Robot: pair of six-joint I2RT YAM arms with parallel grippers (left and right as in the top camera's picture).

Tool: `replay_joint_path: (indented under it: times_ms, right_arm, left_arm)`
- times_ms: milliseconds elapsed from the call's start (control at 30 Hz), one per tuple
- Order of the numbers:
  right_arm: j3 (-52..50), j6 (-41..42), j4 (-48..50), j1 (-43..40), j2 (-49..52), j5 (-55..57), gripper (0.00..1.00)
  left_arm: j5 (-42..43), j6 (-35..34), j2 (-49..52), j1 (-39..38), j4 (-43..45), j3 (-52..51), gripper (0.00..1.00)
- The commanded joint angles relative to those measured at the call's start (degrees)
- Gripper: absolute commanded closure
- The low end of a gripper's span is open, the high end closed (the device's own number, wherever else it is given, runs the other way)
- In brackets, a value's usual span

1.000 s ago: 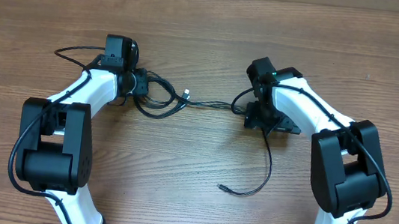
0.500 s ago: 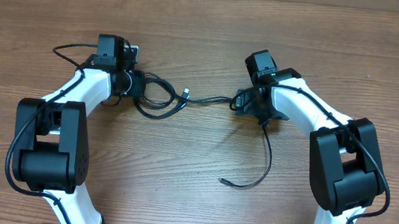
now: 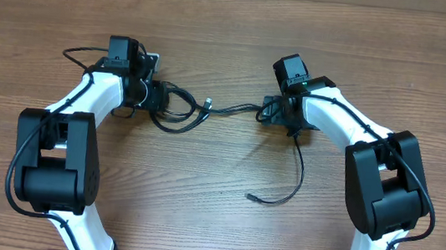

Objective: Untangle cables

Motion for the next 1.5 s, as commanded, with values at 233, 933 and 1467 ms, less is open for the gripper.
replay_joint_path:
  times_ms: [233, 933, 1467]
  right_arm:
    - [-2.1, -0.7, 0.3, -2.9, 3.4, 4.3, 0.0]
    - [-2.1, -7.8, 8.2, -9.8, 3.4, -17.2, 0.0]
    - [-2.1, -7.8, 7.8, -9.7, 3.4, -17.2, 0.0]
  left_arm:
    - [-1.9, -8.2, 8.2, -0.2, -12.4, -7.1, 0.11]
    - [-8.0, -29.6, 1.7, -0.5, -18.5, -12.1, 0.14]
    - [0.4, -47.2, -7.9, -14.1, -10.6, -12.1, 0.4]
